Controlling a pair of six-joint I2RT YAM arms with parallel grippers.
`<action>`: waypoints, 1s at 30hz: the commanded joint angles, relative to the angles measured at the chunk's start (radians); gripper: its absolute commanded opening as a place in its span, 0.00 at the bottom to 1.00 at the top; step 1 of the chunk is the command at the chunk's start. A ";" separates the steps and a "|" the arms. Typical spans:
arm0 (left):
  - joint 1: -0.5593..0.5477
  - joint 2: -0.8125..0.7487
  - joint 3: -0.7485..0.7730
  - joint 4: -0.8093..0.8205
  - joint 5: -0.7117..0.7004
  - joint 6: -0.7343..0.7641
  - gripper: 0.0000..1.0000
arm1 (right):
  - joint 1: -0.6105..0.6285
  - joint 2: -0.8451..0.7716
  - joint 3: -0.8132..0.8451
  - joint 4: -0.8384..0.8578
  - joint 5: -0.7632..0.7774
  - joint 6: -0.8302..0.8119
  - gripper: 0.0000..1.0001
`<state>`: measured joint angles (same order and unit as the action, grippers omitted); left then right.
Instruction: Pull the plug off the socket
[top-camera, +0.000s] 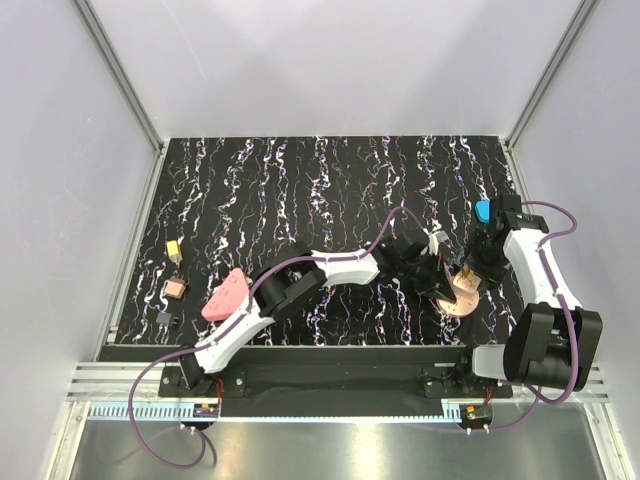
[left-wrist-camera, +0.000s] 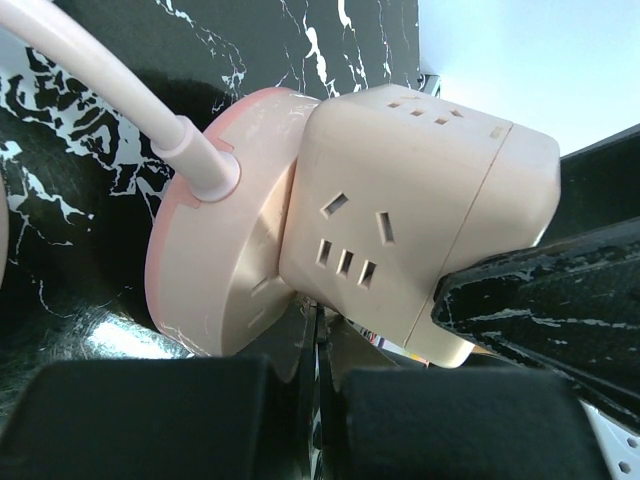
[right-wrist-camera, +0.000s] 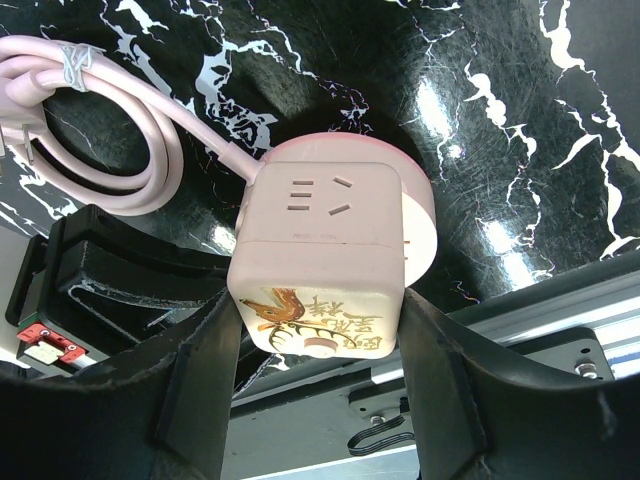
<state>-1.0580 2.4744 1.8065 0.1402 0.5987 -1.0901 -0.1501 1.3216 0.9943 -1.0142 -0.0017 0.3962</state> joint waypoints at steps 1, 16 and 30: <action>0.001 0.070 -0.009 -0.103 -0.099 0.035 0.00 | 0.004 -0.033 0.030 0.003 -0.096 0.000 0.00; -0.025 -0.052 -0.180 0.252 -0.056 0.111 0.07 | 0.007 0.027 0.007 0.026 -0.133 -0.003 0.35; -0.027 -0.084 -0.251 0.353 -0.056 0.038 0.24 | 0.050 0.051 0.004 0.028 -0.119 0.000 0.92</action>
<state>-1.0729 2.4279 1.6009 0.4698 0.5724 -1.0462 -0.1230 1.3624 0.9936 -0.9878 -0.0731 0.3836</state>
